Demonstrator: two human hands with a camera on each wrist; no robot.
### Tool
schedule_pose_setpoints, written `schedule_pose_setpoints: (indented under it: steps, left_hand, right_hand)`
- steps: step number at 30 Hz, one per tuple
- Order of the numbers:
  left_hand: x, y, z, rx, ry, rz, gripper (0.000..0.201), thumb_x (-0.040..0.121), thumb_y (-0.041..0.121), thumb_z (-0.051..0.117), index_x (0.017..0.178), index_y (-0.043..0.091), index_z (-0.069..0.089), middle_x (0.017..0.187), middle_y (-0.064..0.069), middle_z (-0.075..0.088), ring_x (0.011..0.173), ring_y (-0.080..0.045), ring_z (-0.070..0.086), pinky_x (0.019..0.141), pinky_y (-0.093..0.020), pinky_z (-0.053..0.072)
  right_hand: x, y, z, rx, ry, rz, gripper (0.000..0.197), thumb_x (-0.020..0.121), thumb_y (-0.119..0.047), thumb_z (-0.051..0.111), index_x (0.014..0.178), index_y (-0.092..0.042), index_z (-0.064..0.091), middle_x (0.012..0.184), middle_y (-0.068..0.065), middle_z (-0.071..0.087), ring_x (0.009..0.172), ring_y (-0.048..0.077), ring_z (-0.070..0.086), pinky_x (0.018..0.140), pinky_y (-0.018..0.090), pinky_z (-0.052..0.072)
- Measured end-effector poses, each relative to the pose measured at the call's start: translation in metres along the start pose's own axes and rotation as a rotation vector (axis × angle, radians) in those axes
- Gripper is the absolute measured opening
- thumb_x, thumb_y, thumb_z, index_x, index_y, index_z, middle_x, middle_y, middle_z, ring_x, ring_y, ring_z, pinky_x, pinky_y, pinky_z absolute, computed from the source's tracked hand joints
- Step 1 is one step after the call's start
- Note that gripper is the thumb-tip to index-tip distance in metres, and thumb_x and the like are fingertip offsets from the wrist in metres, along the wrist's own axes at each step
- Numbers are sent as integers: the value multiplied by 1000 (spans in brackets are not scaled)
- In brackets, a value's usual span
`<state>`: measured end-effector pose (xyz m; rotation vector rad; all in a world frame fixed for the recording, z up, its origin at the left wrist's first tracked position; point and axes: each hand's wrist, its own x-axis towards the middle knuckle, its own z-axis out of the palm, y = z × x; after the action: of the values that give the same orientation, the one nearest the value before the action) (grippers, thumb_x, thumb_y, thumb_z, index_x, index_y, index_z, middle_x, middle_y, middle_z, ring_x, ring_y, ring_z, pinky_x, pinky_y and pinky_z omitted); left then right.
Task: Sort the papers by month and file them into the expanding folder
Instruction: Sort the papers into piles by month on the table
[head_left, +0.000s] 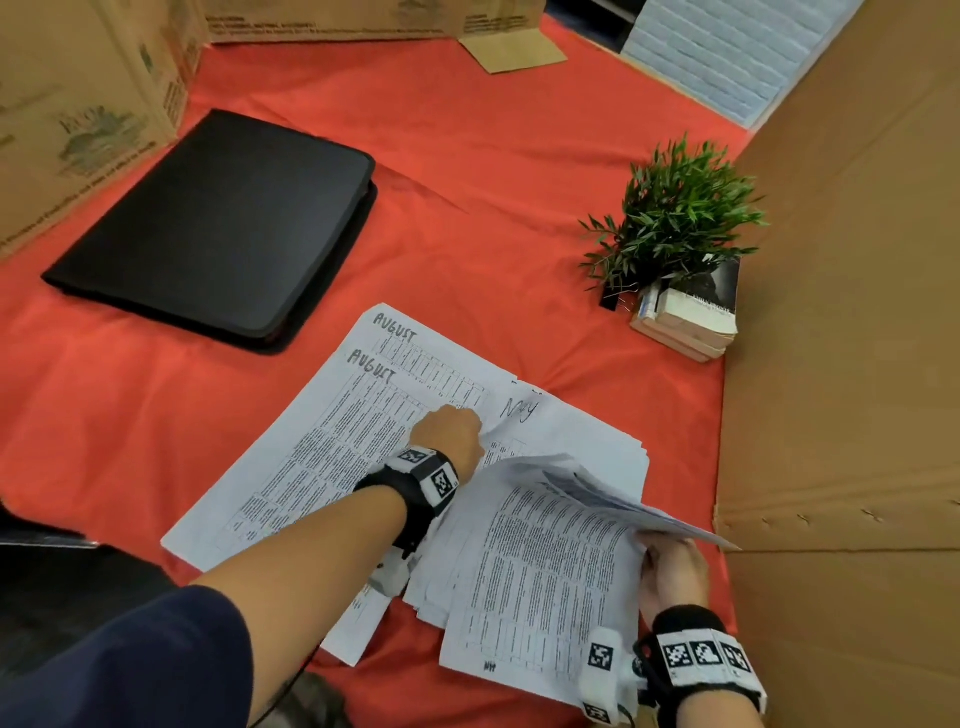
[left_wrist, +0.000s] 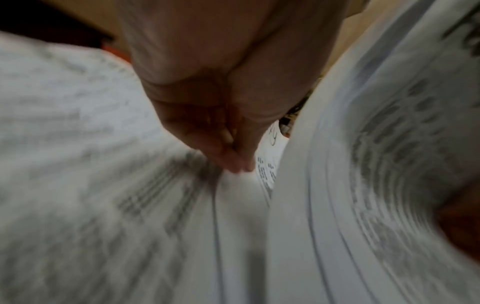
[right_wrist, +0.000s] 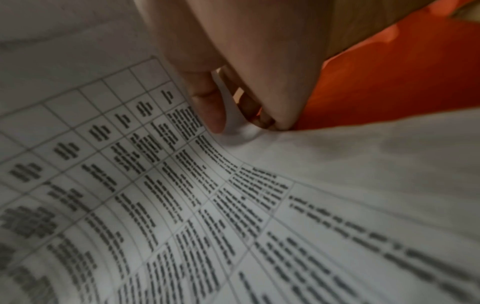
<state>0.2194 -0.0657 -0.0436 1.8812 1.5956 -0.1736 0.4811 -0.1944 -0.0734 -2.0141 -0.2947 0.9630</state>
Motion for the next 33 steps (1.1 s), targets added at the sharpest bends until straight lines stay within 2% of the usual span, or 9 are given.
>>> schedule_pose_setpoints:
  steps: [5,7,10,13,17,20,24,28,33]
  left_hand:
    - [-12,6,-23,218,105,219,35,97,42,52,74,16,53,79,-5,58,73,-25,54,62,-30,38]
    - [-15,3,-21,8,67,355,30,97,25,53,69,18,55,75,-2,60,76,-24,58,64,-30,38]
    - [-21,-9,-17,-475,-130,434,35,90,-5,50,94,17,76,100,-1,74,90,-10,63,79,-23,47]
    - [-26,-13,-10,-737,-254,338,53,81,-17,41,102,18,75,120,1,68,114,-9,60,97,-22,45]
    - [-19,-15,6,-392,110,-24,15,92,16,57,107,15,62,110,-3,64,99,-20,61,82,-32,50]
    - [-17,-10,14,-135,48,-93,33,86,44,66,77,15,53,81,-6,64,67,-19,55,54,-27,41]
    - [-16,-3,19,-11,42,-38,19,90,28,61,79,12,58,83,-6,64,75,-23,61,61,-29,47]
    - [-23,-3,15,78,96,142,29,96,25,52,70,14,45,75,-5,51,73,-26,56,61,-30,39]
    - [-24,-15,18,-319,46,435,17,90,6,57,93,13,73,99,-2,68,87,-20,61,73,-31,49]
  right_hand:
    - [-5,-5,4,-5,-19,16,18,87,2,52,75,-11,55,75,11,56,70,27,53,57,28,44]
    - [-9,-11,7,96,-27,19,21,85,8,50,83,-10,61,80,11,63,69,20,58,62,27,48]
    - [-6,-12,6,336,26,120,25,87,11,52,89,-11,66,87,4,69,74,8,62,70,19,52]
    - [-8,-14,7,477,20,219,25,93,6,49,73,-9,55,81,8,54,56,1,54,48,3,40]
    - [-7,-11,3,283,75,169,13,72,1,63,68,-10,67,67,6,54,72,25,49,61,24,42]
    - [-21,-22,7,376,44,189,15,88,7,52,84,-6,56,65,0,45,62,17,42,52,7,40]
    - [-25,-20,5,158,98,42,21,86,11,46,78,-8,53,68,5,48,68,21,46,58,24,37]
    - [-19,-14,3,28,101,62,29,90,0,51,65,-14,48,64,3,46,57,16,43,53,21,36]
    - [-25,-20,-4,-116,64,21,10,88,1,53,80,0,58,77,14,54,61,21,46,50,23,41]
